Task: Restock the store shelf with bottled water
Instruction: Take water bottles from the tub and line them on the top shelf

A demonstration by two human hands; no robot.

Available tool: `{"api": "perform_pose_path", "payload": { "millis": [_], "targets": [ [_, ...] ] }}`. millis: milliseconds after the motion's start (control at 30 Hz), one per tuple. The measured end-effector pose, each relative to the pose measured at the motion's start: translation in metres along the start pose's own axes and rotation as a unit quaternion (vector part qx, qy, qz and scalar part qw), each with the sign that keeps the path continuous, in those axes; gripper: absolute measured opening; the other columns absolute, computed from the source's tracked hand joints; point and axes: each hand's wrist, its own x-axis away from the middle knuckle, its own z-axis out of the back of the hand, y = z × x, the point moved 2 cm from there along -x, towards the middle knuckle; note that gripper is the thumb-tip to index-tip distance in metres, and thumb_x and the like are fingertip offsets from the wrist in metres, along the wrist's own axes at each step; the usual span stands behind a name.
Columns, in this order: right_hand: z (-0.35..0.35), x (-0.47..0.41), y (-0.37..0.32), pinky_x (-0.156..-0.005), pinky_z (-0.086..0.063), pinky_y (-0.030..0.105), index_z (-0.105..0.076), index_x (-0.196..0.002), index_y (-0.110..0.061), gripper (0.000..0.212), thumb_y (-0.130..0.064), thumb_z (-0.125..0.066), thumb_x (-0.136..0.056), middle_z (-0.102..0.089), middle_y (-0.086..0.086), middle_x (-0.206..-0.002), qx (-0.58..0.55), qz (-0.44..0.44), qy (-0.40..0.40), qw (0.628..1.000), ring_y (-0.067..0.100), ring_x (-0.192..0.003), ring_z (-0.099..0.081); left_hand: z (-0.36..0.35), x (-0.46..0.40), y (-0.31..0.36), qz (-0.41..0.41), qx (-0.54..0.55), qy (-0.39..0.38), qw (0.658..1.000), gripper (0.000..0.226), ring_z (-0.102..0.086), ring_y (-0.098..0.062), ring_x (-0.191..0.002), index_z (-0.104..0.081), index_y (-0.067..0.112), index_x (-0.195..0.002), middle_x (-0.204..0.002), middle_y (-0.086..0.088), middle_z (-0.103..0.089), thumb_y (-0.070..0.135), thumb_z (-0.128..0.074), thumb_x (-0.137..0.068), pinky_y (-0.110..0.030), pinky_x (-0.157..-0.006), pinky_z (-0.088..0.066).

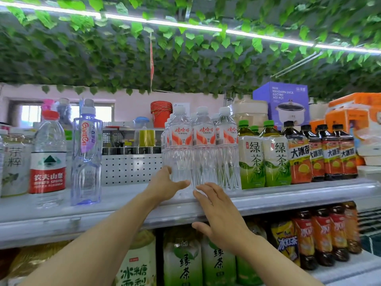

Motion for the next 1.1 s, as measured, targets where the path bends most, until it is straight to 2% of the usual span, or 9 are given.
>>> {"api": "perform_pose_path", "payload": {
  "millis": [67,200,333,433,533,700,967,1033,1100],
  "targets": [
    [0.002,0.000,-0.001,-0.116,-0.008,0.033,-0.025,-0.144,-0.018,0.070,-0.054,-0.047,-0.088,-0.022,0.001,-0.152,-0.003,-0.003,-0.007,1.000,0.018,-0.141,-0.004,0.000,0.000,-0.001,0.003,-0.002,-0.003,1.000,0.073,-0.054,-0.027,-0.115,-0.040,0.013,-0.133,-0.128,-0.009,-0.056,0.044,-0.073,-0.076,-0.044,-0.100,-0.044],
    [0.010,0.001,-0.008,-0.115,-0.001,0.030,-0.022,-0.145,-0.019,0.076,-0.063,-0.026,-0.082,-0.015,-0.001,-0.153,-0.015,-0.016,-0.021,1.000,0.016,-0.140,0.001,0.003,0.000,0.000,0.012,0.005,-0.019,1.000,0.072,-0.055,-0.025,-0.113,-0.042,0.013,-0.131,-0.126,-0.007,-0.057,0.044,-0.075,-0.074,-0.043,-0.100,-0.044],
    [0.020,-0.001,-0.016,-0.117,-0.008,0.029,-0.018,-0.146,-0.022,0.068,-0.053,-0.045,-0.092,-0.012,-0.006,-0.150,-0.071,-0.054,-0.029,0.996,0.013,-0.140,-0.003,0.013,0.003,0.001,0.029,0.030,-0.066,0.997,0.068,-0.050,-0.025,-0.117,-0.038,0.012,-0.134,-0.129,-0.010,-0.052,0.026,-0.075,-0.078,-0.035,-0.095,-0.038],
    [0.028,-0.009,-0.025,-0.115,-0.013,0.027,-0.019,-0.145,-0.023,0.067,-0.046,-0.053,-0.091,-0.017,-0.006,-0.148,-0.117,-0.094,0.007,0.989,0.011,-0.137,-0.011,0.032,0.002,-0.007,0.040,0.033,-0.087,0.995,0.063,-0.048,-0.027,-0.120,-0.039,0.013,-0.135,-0.134,-0.013,-0.048,0.009,-0.071,-0.080,-0.032,-0.091,-0.037],
    [0.032,-0.023,-0.036,-0.111,-0.020,0.026,-0.022,-0.141,-0.023,0.065,-0.042,-0.057,-0.089,-0.024,-0.005,-0.143,-0.123,-0.132,0.050,0.982,0.012,-0.132,-0.021,0.050,-0.003,-0.019,0.044,0.027,-0.078,0.996,0.055,-0.049,-0.028,-0.117,-0.042,0.013,-0.130,-0.132,-0.014,-0.050,0.002,-0.066,-0.082,-0.033,-0.091,-0.038],
    [0.029,-0.045,-0.054,-0.113,-0.025,0.032,-0.016,-0.142,-0.020,0.071,-0.037,-0.059,-0.089,-0.018,0.000,-0.145,-0.104,-0.208,0.069,0.970,0.017,-0.136,-0.020,0.059,-0.026,-0.029,0.020,0.044,-0.078,0.996,0.056,-0.049,-0.026,-0.116,-0.040,0.010,-0.133,-0.132,-0.013,-0.050,0.008,-0.068,-0.084,-0.031,-0.089,-0.039],
    [0.018,-0.081,-0.072,-0.109,-0.028,0.039,-0.002,-0.144,-0.018,0.085,-0.041,-0.061,-0.087,-0.013,0.009,-0.148,-0.032,-0.329,0.116,0.937,0.027,-0.137,-0.020,0.045,-0.069,-0.024,-0.034,0.043,-0.126,0.990,0.062,-0.052,-0.021,-0.100,-0.042,0.011,-0.135,-0.130,-0.010,-0.052,0.025,-0.072,-0.082,-0.030,-0.084,-0.042],
    [0.012,-0.087,-0.074,-0.110,-0.030,0.041,0.003,-0.145,-0.018,0.091,-0.044,-0.061,-0.086,-0.011,0.011,-0.149,-0.015,-0.343,0.112,0.933,0.030,-0.138,-0.020,0.039,-0.076,-0.023,-0.040,0.034,-0.144,0.988,0.060,-0.056,-0.022,-0.103,-0.044,0.008,-0.132,-0.122,-0.009,-0.055,0.029,-0.072,-0.082,-0.036,-0.087,-0.046],
    [0.007,-0.090,-0.076,-0.107,-0.034,0.043,0.008,-0.146,-0.018,0.095,-0.045,-0.061,-0.086,-0.010,0.013,-0.149,-0.003,-0.350,0.105,0.931,0.032,-0.137,-0.023,0.034,-0.077,-0.022,-0.054,0.028,-0.168,0.984,0.042,-0.057,-0.022,-0.098,-0.048,0.010,-0.117,-0.107,-0.006,-0.054,0.026,-0.069,-0.084,-0.038,-0.086,-0.047]
  ]
}}
